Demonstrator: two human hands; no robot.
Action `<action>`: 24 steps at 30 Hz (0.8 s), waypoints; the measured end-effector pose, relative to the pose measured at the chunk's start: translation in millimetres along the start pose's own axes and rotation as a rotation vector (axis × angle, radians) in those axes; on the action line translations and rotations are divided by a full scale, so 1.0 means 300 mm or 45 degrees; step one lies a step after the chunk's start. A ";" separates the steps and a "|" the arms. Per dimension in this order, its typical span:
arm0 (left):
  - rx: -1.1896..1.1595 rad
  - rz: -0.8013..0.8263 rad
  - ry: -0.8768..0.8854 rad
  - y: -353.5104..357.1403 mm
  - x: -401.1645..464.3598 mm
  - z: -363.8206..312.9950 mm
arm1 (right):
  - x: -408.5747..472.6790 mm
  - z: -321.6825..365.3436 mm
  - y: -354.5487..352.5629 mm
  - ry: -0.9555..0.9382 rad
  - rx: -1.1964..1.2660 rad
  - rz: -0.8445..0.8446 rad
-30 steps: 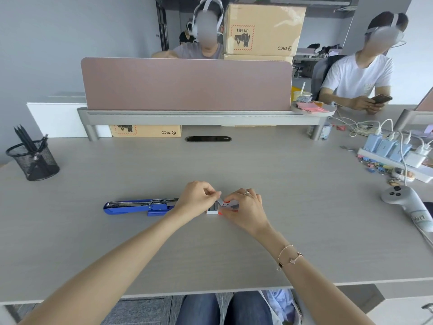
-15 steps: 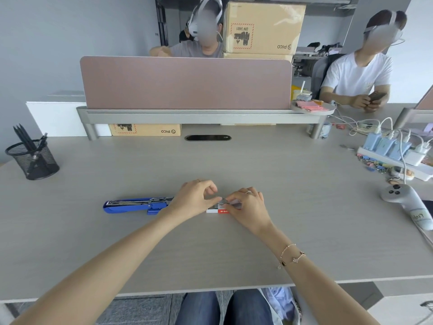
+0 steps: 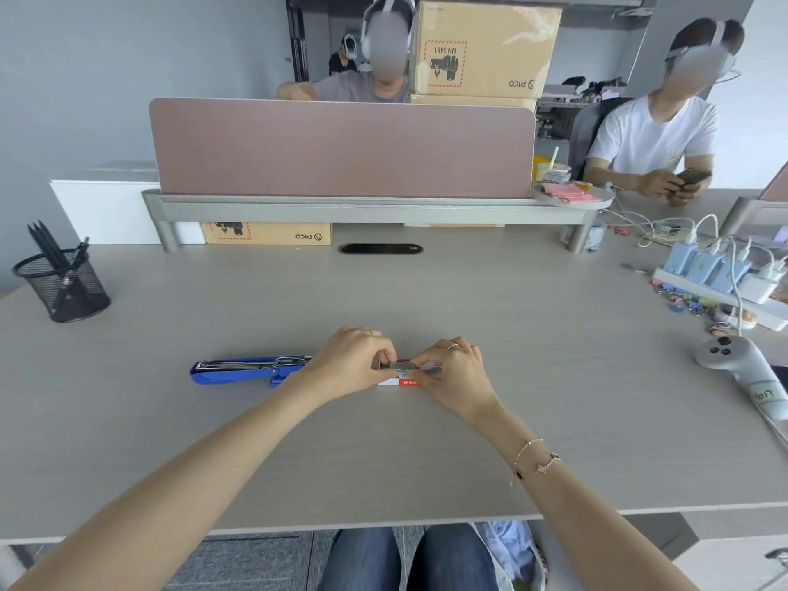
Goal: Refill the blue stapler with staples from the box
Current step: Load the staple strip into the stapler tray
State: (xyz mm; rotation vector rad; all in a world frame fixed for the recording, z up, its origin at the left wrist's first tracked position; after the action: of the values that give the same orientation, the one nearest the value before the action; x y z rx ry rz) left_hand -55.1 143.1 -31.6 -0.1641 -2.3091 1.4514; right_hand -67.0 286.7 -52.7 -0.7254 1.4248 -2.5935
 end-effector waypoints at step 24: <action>-0.113 0.029 -0.236 -0.176 -0.110 0.198 | 0.115 0.252 0.082 -0.233 -0.018 0.066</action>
State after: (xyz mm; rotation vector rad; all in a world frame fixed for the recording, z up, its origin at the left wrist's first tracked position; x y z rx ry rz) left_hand -42.8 59.4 -16.4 -0.0846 -2.5295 1.4297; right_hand -67.0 204.3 -26.4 -0.8892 1.3893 -2.4101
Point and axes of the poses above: each hand's wrist, its own x-axis towards the middle knuckle, its own y-axis out of the palm, z = x × y, the point moved 7 cm from there along x, towards the middle knuckle, and after that the axes turned 5 degrees about -x, right-handed, at the moved point
